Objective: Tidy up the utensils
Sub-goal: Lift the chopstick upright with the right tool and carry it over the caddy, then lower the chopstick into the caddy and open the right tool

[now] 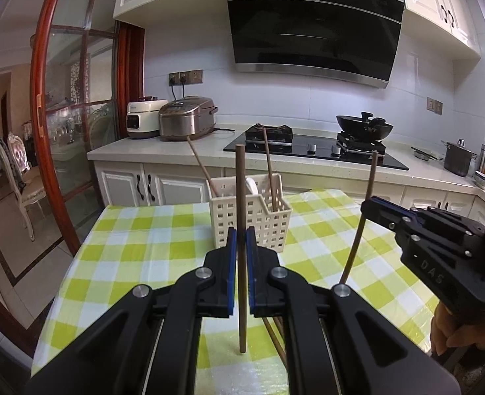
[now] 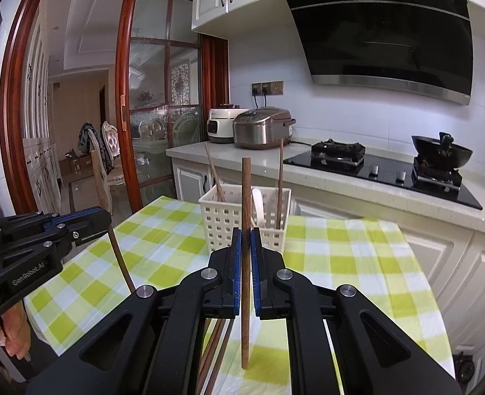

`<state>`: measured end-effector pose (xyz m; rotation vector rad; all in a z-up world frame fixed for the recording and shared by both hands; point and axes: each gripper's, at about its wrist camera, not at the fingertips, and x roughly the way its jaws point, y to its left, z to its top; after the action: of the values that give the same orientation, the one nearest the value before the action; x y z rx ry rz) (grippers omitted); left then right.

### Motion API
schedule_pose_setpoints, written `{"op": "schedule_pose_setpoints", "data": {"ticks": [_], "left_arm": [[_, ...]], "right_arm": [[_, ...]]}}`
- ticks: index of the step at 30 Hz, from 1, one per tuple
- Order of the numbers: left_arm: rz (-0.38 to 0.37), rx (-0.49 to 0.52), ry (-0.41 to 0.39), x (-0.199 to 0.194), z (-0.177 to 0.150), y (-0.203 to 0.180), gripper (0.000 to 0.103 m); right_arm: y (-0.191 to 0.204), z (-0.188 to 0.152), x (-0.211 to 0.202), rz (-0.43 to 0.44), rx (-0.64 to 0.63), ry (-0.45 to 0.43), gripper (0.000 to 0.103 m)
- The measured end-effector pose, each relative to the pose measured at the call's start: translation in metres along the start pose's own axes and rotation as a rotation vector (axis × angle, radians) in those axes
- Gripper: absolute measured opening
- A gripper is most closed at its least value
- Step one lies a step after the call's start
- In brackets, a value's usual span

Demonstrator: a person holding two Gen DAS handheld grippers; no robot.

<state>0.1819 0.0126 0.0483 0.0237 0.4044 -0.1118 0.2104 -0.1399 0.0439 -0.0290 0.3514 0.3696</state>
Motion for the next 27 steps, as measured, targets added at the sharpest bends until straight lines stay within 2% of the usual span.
{"op": "schedule_pose_setpoints", "data": {"ticks": [12,21,27], "left_arm": [[-0.012,0.032,-0.047,0.016,0.055,0.0,0.006],[-0.004,0.029,-0.159,0.032,0.138,0.005,0.006],[0.018,0.026,-0.202,0.056,0.179,0.009,0.006]], "right_arm": [[-0.021,0.042,0.031,-0.01,-0.009,-0.056,0.008],[-0.028,0.101,0.064,-0.004,-0.03,-0.13,0.008],[-0.036,0.126,0.095,-0.003,-0.015,-0.135,0.008]]}}
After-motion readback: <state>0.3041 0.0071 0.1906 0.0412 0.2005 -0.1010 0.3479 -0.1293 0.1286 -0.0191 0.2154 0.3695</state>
